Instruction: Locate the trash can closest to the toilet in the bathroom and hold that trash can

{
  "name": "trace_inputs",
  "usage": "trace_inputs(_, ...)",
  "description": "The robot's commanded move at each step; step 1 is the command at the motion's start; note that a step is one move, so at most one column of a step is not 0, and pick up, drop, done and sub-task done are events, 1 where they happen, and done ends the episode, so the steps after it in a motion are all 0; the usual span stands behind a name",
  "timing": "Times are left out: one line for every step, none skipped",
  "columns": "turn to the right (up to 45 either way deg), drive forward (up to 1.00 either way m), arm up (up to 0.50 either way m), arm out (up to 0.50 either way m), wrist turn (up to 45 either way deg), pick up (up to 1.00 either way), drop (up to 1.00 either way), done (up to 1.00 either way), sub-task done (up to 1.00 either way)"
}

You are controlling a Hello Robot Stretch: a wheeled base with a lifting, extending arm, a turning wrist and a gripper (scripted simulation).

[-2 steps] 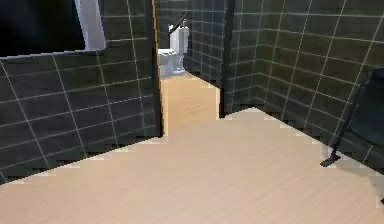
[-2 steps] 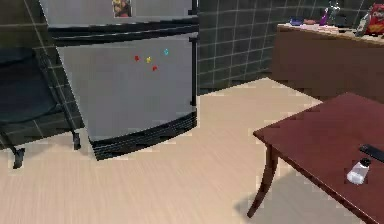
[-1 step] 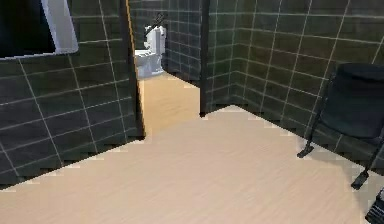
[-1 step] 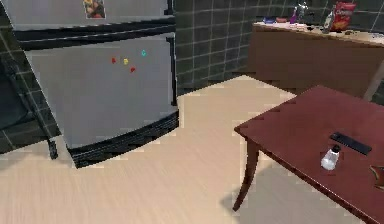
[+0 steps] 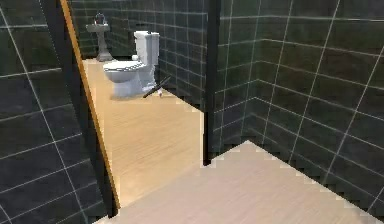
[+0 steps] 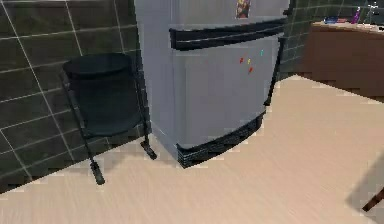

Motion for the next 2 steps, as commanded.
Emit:
trace_inputs(0.0, 1.0, 0.0, 0.0, 0.0, 0.0, 0.0, 0.0, 0.0)
trace_inputs(6.0, 0.0, 0.0, 0.0, 0.0, 0.0, 0.0, 0.0, 0.0)
